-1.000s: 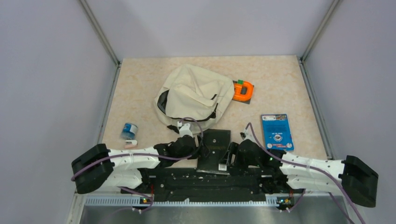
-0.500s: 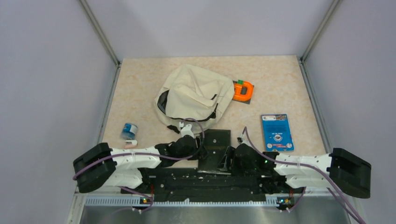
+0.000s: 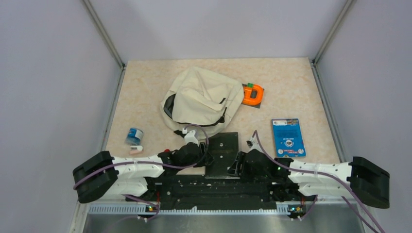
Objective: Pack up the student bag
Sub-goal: Pick up the book from the center of the board.
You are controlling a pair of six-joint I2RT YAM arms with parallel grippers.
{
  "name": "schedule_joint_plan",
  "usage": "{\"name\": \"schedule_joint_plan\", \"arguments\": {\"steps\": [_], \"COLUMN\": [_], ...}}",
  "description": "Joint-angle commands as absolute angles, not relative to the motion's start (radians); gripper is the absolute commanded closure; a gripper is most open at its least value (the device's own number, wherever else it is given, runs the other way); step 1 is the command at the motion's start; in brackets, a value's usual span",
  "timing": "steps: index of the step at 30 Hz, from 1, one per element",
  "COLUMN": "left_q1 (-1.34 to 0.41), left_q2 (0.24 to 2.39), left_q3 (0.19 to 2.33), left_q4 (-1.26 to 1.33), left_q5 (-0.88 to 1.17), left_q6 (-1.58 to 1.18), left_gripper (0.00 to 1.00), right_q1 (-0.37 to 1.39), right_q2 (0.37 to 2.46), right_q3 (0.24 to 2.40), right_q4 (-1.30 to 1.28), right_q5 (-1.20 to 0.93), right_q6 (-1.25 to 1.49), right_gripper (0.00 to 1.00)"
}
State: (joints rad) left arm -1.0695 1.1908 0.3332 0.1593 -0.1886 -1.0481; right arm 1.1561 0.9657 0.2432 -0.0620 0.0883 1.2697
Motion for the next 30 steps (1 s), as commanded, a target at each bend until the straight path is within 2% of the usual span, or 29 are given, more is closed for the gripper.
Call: {"name": "schedule_joint_plan", "arguments": {"steps": [1, 14, 18, 22, 26, 30], "left_q1": [-1.080, -1.080, -1.080, -1.081, -1.080, -1.072], "left_q2": [1.135, 1.032, 0.997, 0.926, 0.821, 0.692], "left_q3": [0.311, 0.295, 0.292, 0.293, 0.305, 0.337], "left_q4": [0.201, 0.119, 0.100, 0.075, 0.067, 0.067], "left_q5": [-0.146, -0.222, -0.242, -0.265, -0.286, -0.279], "left_q6": [-1.087, -1.083, -1.071, -1.045, -0.983, -0.880], "left_gripper": [0.47, 0.48, 0.48, 0.36, 0.22, 0.12], "right_q1": [1.152, 1.152, 1.152, 1.152, 1.153, 1.152], "right_q2": [0.914, 0.935, 0.953, 0.890, 0.760, 0.643], "right_q3": [0.315, 0.291, 0.319, 0.350, 0.359, 0.412], "right_q4": [0.170, 0.339, 0.332, 0.240, 0.150, 0.057], "right_q5": [0.244, 0.250, 0.257, 0.307, 0.372, 0.409], "right_q6": [1.231, 1.158, 1.114, 1.096, 1.063, 0.996], "right_gripper": [0.48, 0.57, 0.79, 1.00, 1.00, 1.00]}}
